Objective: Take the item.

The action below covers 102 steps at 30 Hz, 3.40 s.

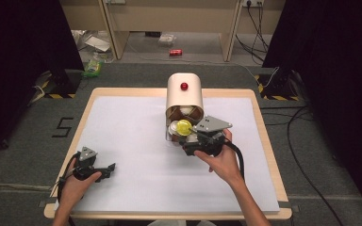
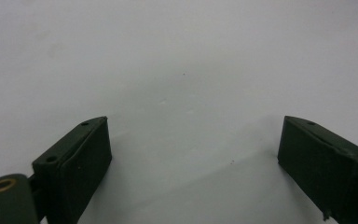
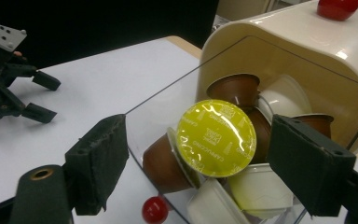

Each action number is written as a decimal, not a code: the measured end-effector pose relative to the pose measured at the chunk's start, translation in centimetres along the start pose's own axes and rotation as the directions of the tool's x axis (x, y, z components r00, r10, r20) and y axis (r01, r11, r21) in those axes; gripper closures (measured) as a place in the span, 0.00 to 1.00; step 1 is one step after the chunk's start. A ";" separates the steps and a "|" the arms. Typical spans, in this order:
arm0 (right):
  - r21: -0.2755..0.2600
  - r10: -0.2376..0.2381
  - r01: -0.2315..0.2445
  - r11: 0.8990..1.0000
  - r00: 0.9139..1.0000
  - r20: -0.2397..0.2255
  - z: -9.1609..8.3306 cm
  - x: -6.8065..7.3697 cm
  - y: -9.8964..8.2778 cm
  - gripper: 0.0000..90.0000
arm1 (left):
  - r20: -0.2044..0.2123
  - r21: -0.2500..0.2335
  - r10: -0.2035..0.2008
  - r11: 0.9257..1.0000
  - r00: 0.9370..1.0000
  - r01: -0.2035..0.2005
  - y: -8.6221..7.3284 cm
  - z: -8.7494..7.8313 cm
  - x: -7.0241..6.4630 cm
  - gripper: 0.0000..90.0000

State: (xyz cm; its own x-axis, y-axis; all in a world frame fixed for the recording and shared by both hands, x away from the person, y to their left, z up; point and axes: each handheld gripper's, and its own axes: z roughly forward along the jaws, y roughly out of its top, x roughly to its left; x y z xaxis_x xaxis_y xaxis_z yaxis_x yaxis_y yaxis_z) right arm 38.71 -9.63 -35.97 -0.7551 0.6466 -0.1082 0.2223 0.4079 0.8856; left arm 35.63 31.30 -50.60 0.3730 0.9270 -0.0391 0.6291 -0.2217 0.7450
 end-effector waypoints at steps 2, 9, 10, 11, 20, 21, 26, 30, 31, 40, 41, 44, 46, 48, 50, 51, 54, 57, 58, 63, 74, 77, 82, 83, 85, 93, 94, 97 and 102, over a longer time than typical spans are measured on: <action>0.002 0.003 -0.003 1.000 1.000 0.006 0.3 -0.2 0.1 0.24 | 0.000 0.000 0.000 1.000 1.000 0.000 0.0 0.0 0.0 0.10; 0.020 0.015 -0.015 1.000 1.000 0.018 1.2 -0.5 0.3 0.26 | 0.000 0.000 0.000 1.000 1.000 0.000 0.0 0.0 0.0 0.10; 0.020 0.015 -0.015 1.000 1.000 0.018 1.2 -0.5 0.3 0.26 | 0.000 0.000 0.000 1.000 1.000 0.000 0.0 0.0 0.0 0.10; 0.022 0.017 -0.018 1.000 1.000 0.020 1.3 -0.6 0.3 0.26 | 0.000 0.000 0.000 1.000 1.000 0.000 0.0 0.0 0.0 0.10; 0.025 0.026 -0.027 0.999 0.999 0.029 1.9 -0.7 0.6 0.29 | 0.000 0.000 0.000 1.000 1.000 0.000 0.0 0.0 0.0 0.10; 0.028 0.029 -0.030 0.999 0.999 0.030 2.0 -0.7 0.6 0.29 | 0.000 0.000 0.000 1.000 1.000 0.000 0.0 0.0 0.0 0.10; 0.033 0.039 -0.040 0.999 0.999 0.035 2.5 -0.8 0.7 0.30 | 0.000 0.000 -0.001 1.000 1.000 0.001 0.0 0.0 0.0 0.10; 0.032 0.046 -0.047 0.998 0.998 0.034 2.8 -0.8 0.8 0.30 | 0.000 0.000 0.001 1.000 1.000 -0.001 0.0 0.0 0.0 0.10; 0.033 0.045 -0.047 0.998 0.998 0.033 2.9 -0.8 0.8 0.30 | 0.000 0.000 0.001 1.000 1.000 -0.001 0.0 0.0 0.0 0.10; 0.054 0.044 -0.046 0.997 0.998 0.040 3.2 -0.8 0.9 0.31 | 0.000 0.000 0.000 1.000 1.000 0.000 0.0 0.0 0.0 0.10; 0.055 0.043 -0.045 0.997 0.998 0.041 3.2 -0.8 0.9 0.31 | 0.000 0.000 0.000 1.000 1.000 0.000 0.0 0.0 0.0 0.10; 0.065 0.037 -0.039 0.997 0.998 0.045 3.4 -0.8 1.1 0.33 | 0.000 0.000 0.000 1.000 1.000 0.000 0.0 0.0 0.0 0.10; 0.068 0.038 -0.041 0.997 0.998 0.046 3.5 -0.8 1.2 0.34 | 0.001 0.000 -0.001 1.000 1.000 0.001 0.0 0.0 0.0 0.10; 0.072 0.040 -0.043 0.997 0.998 0.048 3.6 -0.9 1.2 0.34 | 0.001 0.000 -0.001 1.000 1.000 0.001 0.0 0.0 0.0 0.10; 0.085 0.036 -0.040 0.996 0.998 0.046 3.7 -0.8 1.1 0.34 | 0.001 0.000 -0.001 1.000 1.000 0.001 0.0 0.0 0.0 0.10; 0.091 0.033 -0.037 0.995 0.998 0.048 3.8 -0.8 1.0 0.34 | 0.001 0.000 -0.001 1.000 1.000 0.001 0.0 0.0 0.0 0.10; 0.106 0.033 -0.038 0.994 0.998 0.055 3.9 -0.8 1.0 0.35 | 0.001 0.000 -0.001 1.000 1.000 0.001 0.0 0.0 0.0 0.10; 0.116 0.039 -0.045 0.992 0.998 0.057 4.1 -1.0 0.8 0.36 | 0.001 0.000 -0.001 1.000 1.000 0.001 0.0 0.0 0.0 0.10; 0.117 0.044 -0.050 0.992 0.997 0.057 4.1 -1.0 0.8 0.36 | 0.001 0.000 -0.001 1.000 1.000 0.001 0.0 0.0 0.0 0.10; 0.117 0.047 -0.053 0.992 0.998 0.052 4.2 -1.1 0.8 0.37 | 0.001 0.000 -0.001 1.000 1.000 0.001 0.0 0.0 0.0 0.10; 0.106 0.065 -0.068 0.992 0.997 0.033 4.1 -1.3 0.8 0.43 | 0.001 0.000 -0.001 1.000 1.000 0.001 0.0 0.0 0.0 0.10; 0.072 0.073 -0.075 0.995 0.997 0.032 3.5 -1.3 1.0 0.43 | 0.001 0.000 -0.001 1.000 1.000 0.001 0.0 0.0 0.0 0.10; 0.055 0.073 -0.074 0.996 0.997 0.034 2.4 -1.6 1.5 0.43 | 0.001 0.000 -0.001 1.000 1.000 0.001 0.0 0.0 0.0 0.10; 0.050 0.074 -0.076 0.996 0.997 0.033 2.2 -1.6 1.5 0.43 | 0.000 0.000 -0.001 1.000 1.000 0.001 0.0 0.0 0.0 0.10; 0.040 0.078 -0.079 0.996 0.996 0.030 1.7 -1.7 1.7 0.43 | 0.001 0.000 -0.001 1.000 1.000 0.001 0.0 0.0 0.0 0.10; 0.022 0.074 -0.075 0.997 0.996 0.044 0.0 -2.2 1.7 0.43 | 0.001 0.000 -0.001 1.000 1.000 0.001 0.0 0.0 0.0 0.10; 0.014 0.077 -0.078 0.997 0.996 0.045 -0.3 -2.3 1.7 0.43 | 0.001 0.000 -0.001 1.000 1.000 0.001 0.0 0.0 0.0 0.10; 0.004 0.073 -0.073 0.997 0.996 0.060 -1.2 -2.5 1.7 0.43 | 0.001 0.000 -0.001 1.000 1.000 0.001 0.0 0.0 0.0 0.10; -0.006 0.076 -0.076 0.997 0.994 0.074 -2.6 -2.9 1.5 0.43 | 0.000 0.000 0.000 1.000 1.000 0.000 0.0 0.0 0.0 0.10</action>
State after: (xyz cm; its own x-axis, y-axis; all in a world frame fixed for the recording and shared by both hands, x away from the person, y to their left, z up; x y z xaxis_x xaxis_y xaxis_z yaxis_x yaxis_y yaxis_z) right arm 39.63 -12.55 -33.13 -0.6880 0.7219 -0.0740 0.2752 0.3540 0.8939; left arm 35.63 31.31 -50.59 0.3730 0.9270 -0.0394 0.6295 -0.2216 0.7448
